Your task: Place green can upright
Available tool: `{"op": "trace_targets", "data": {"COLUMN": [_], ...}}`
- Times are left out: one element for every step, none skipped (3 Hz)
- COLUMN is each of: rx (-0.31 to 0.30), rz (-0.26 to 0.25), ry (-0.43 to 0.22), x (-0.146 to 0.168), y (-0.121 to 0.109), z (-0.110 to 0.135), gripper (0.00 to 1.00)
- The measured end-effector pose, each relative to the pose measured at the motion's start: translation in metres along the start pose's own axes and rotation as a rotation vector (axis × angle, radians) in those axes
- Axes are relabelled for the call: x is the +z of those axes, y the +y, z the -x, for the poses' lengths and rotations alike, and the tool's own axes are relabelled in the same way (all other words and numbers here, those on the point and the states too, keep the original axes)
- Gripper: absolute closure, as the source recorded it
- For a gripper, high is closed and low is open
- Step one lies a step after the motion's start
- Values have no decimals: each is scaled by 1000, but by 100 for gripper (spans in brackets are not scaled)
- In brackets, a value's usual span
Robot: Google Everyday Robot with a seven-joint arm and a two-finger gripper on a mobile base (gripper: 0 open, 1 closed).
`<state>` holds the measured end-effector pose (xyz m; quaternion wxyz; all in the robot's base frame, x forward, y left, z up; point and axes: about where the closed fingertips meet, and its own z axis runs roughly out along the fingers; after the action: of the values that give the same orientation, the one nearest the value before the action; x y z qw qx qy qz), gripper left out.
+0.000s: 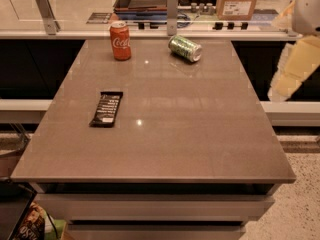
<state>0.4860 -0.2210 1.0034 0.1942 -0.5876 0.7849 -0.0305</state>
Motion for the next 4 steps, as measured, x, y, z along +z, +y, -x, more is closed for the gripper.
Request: {"op": "trace_targets", "data": {"rx": [77,184,293,400], "rz": [14,18,0,-34], "ry": [-50,-96,-84,-33], "x": [2,5,13,26], "y": [-36,-74,-106,-132], "z": [12,25,36,47], "gripper": [0,0,0,0]}}
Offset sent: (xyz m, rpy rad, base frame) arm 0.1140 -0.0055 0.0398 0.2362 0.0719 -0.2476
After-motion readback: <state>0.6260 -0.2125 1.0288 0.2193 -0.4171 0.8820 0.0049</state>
